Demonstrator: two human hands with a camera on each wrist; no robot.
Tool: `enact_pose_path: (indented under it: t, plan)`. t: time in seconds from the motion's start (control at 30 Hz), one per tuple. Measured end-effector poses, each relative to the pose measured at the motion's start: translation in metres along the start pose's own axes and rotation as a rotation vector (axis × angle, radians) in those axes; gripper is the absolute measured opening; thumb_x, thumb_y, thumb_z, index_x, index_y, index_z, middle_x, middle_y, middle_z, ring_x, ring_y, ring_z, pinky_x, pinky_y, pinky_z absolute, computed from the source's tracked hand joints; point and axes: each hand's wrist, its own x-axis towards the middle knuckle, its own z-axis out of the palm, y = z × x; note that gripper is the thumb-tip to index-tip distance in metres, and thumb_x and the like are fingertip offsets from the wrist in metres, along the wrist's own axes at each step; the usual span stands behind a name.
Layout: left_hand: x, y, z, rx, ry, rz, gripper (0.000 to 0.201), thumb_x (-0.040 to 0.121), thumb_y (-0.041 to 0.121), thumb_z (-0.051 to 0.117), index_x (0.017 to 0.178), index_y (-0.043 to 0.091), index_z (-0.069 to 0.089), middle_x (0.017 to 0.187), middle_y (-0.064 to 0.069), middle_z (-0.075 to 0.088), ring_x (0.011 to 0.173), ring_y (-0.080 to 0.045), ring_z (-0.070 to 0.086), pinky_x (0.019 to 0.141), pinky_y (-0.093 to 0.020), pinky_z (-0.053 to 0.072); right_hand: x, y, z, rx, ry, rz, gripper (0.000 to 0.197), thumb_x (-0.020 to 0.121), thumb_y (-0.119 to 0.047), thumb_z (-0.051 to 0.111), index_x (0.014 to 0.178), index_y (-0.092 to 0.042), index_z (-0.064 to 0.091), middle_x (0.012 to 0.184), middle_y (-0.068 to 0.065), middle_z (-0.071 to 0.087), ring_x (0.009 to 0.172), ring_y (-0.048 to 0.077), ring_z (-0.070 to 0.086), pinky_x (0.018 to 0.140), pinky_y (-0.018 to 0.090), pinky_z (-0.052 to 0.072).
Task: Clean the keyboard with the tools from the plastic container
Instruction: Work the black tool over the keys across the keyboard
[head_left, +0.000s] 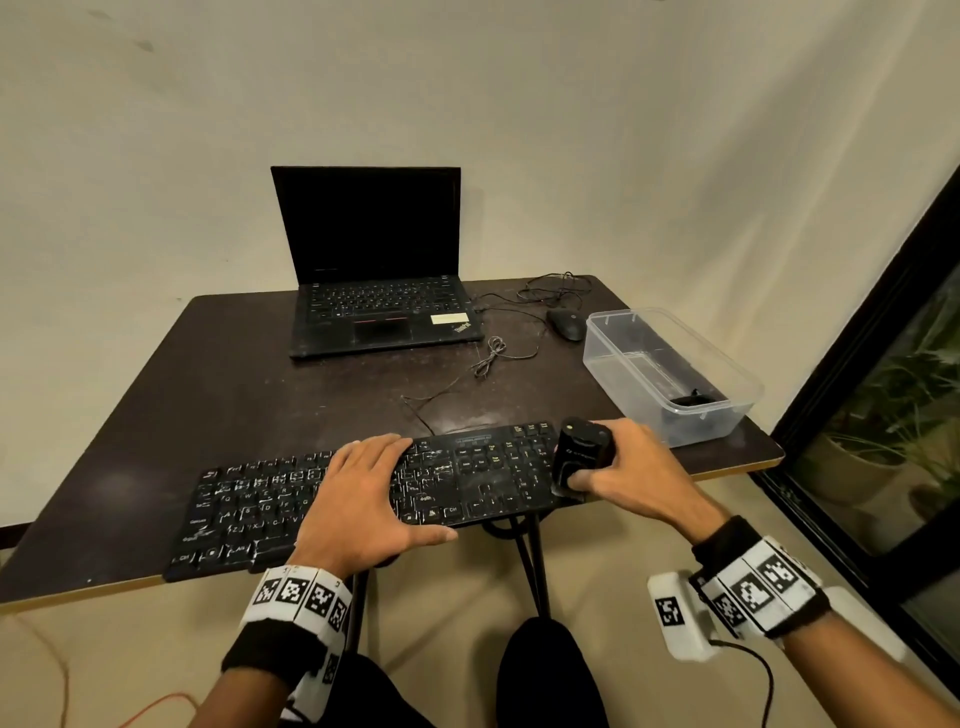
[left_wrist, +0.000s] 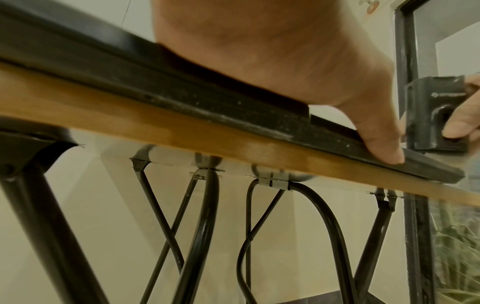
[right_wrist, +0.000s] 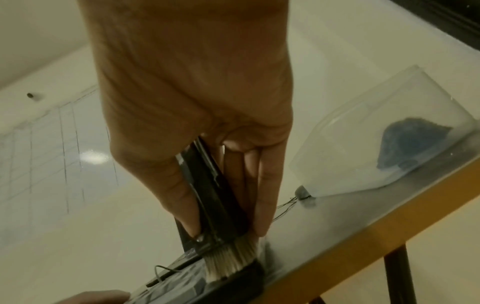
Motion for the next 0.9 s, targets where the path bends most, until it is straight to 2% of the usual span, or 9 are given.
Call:
enact_pose_path:
  t: [0.07, 0.17, 0.27, 0.4, 0.53, 0.7, 0.8, 0.87, 0.9]
  plan:
    - [0.000, -0.001, 0.000, 0.002, 0.004, 0.004, 0.133, 0.053, 0.108, 0.052, 0.155, 0.023, 0.042, 0.156, 0.008, 0.043, 0.146, -0.013, 0.036, 0.129, -0.036, 0.012, 0.000, -0.003, 0.001, -0.002, 0.004, -0.019, 0.017, 0.069, -0.022, 0.083, 0.079, -0.026, 0.071, 0.073, -0.011, 0.075, 0.071, 0.008, 0.069, 0.067, 0.030, 0.057]
    - [-0.001, -0.001, 0.000, 0.011, 0.003, 0.008, 0.133, 0.053, 0.108, 0.051, 0.155, 0.022, 0.042, 0.157, 0.007, 0.044, 0.146, -0.014, 0.037, 0.129, -0.039, 0.014, -0.001, -0.009, 0.007, -0.035, -0.088, -0.048, 0.019, 0.067, -0.024, 0.083, 0.078, -0.031, 0.070, 0.071, -0.014, 0.073, 0.066, 0.004, 0.066, 0.061, 0.022, 0.050]
    - [0.000, 0.000, 0.000, 0.018, 0.000, 0.009, 0.134, 0.053, 0.109, 0.049, 0.154, 0.022, 0.043, 0.156, 0.006, 0.045, 0.146, -0.015, 0.038, 0.129, -0.041, 0.017, 0.008, -0.011, 0.004, -0.075, 0.019, -0.017, 0.018, 0.069, -0.025, 0.082, 0.075, -0.032, 0.066, 0.070, -0.012, 0.072, 0.070, 0.010, 0.068, 0.062, 0.026, 0.049]
    - [0.000, 0.001, -0.001, 0.007, 0.001, 0.005, 0.134, 0.053, 0.108, 0.051, 0.154, 0.022, 0.043, 0.157, 0.006, 0.044, 0.146, -0.014, 0.036, 0.129, -0.040, 0.015, 0.010, -0.022, 0.002, -0.084, -0.148, -0.084, 0.020, 0.070, -0.023, 0.084, 0.076, -0.030, 0.067, 0.071, -0.010, 0.074, 0.067, 0.009, 0.067, 0.059, 0.021, 0.049]
    - [0.000, 0.004, -0.003, 0.003, 0.001, 0.005, 0.133, 0.053, 0.107, 0.053, 0.155, 0.023, 0.042, 0.157, 0.007, 0.044, 0.146, -0.013, 0.035, 0.129, -0.037, 0.014, 0.016, -0.024, 0.004, -0.136, -0.057, -0.073, 0.018, 0.072, -0.025, 0.080, 0.078, -0.035, 0.066, 0.073, -0.010, 0.074, 0.072, 0.011, 0.069, 0.066, 0.030, 0.056]
    - [0.000, 0.005, -0.002, 0.011, -0.001, 0.005, 0.133, 0.053, 0.107, 0.051, 0.155, 0.023, 0.041, 0.157, 0.008, 0.043, 0.146, -0.013, 0.035, 0.129, -0.037, 0.013, 0.019, -0.027, 0.001, -0.147, -0.151, -0.135, 0.020, 0.074, -0.021, 0.081, 0.076, -0.033, 0.066, 0.071, -0.010, 0.073, 0.066, 0.005, 0.066, 0.058, 0.018, 0.043]
    - [-0.001, 0.005, -0.003, 0.010, -0.010, 0.004, 0.133, 0.053, 0.108, 0.050, 0.155, 0.023, 0.040, 0.157, 0.007, 0.043, 0.147, -0.014, 0.035, 0.129, -0.038, 0.013, 0.024, -0.025, -0.001, -0.149, -0.107, -0.122, 0.022, 0.076, -0.022, 0.081, 0.078, -0.037, 0.065, 0.075, -0.011, 0.074, 0.072, 0.006, 0.068, 0.062, 0.022, 0.045]
    - [0.000, 0.005, -0.003, 0.010, -0.003, 0.004, 0.133, 0.053, 0.108, 0.050, 0.155, 0.023, 0.041, 0.157, 0.007, 0.044, 0.146, -0.014, 0.036, 0.129, -0.039, 0.014, 0.022, -0.027, 0.001, -0.151, -0.184, -0.157, 0.015, 0.072, -0.025, 0.079, 0.084, -0.029, 0.071, 0.076, -0.009, 0.075, 0.073, 0.009, 0.069, 0.063, 0.027, 0.051]
    - [0.001, 0.004, -0.003, 0.010, 0.001, 0.002, 0.134, 0.052, 0.108, 0.050, 0.155, 0.023, 0.041, 0.156, 0.007, 0.044, 0.146, -0.014, 0.036, 0.129, -0.040, 0.015, 0.023, -0.029, 0.001, -0.142, -0.241, -0.172, 0.021, 0.069, -0.029, 0.078, 0.088, -0.025, 0.073, 0.079, -0.007, 0.076, 0.075, 0.012, 0.071, 0.067, 0.032, 0.056]
